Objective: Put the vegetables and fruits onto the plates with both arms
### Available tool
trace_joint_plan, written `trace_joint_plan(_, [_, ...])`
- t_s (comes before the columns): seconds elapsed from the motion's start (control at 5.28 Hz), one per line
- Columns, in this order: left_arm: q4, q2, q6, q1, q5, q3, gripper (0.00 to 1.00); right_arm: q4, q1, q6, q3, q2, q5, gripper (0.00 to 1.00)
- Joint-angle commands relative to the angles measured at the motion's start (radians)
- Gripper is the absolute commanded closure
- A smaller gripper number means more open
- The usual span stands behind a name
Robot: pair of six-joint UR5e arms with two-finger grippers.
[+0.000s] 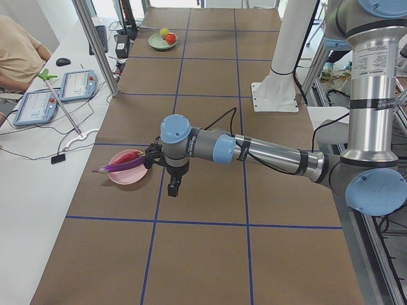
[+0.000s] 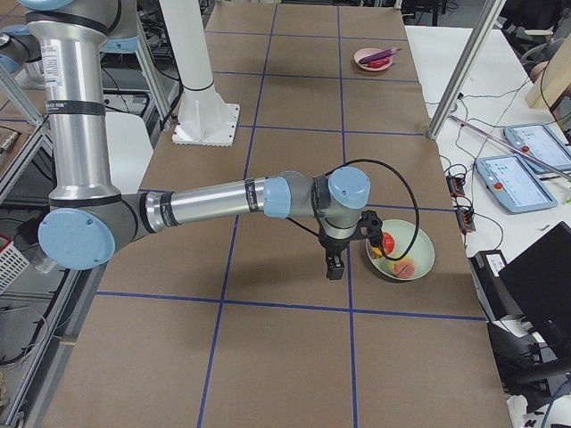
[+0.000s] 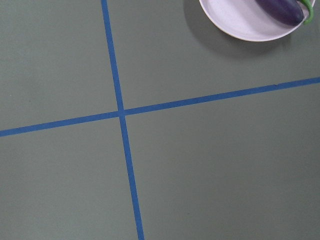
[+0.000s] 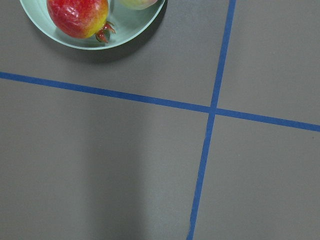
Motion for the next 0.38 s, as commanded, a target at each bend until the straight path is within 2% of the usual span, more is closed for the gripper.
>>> trace_joint_plan(0.0, [0.005, -0.015, -0.001, -0.001, 0.001, 0.000, 0.00, 0.008, -0.023, -0.004, -0.003, -0.001, -0.003, 0.00])
trace_joint_plan(0.19, [0.010, -0.023, -0.001, 0.001, 0.004, 0.001, 0.00, 0.008, -0.023, -0.007, -0.003, -0.002, 0.002, 0.00])
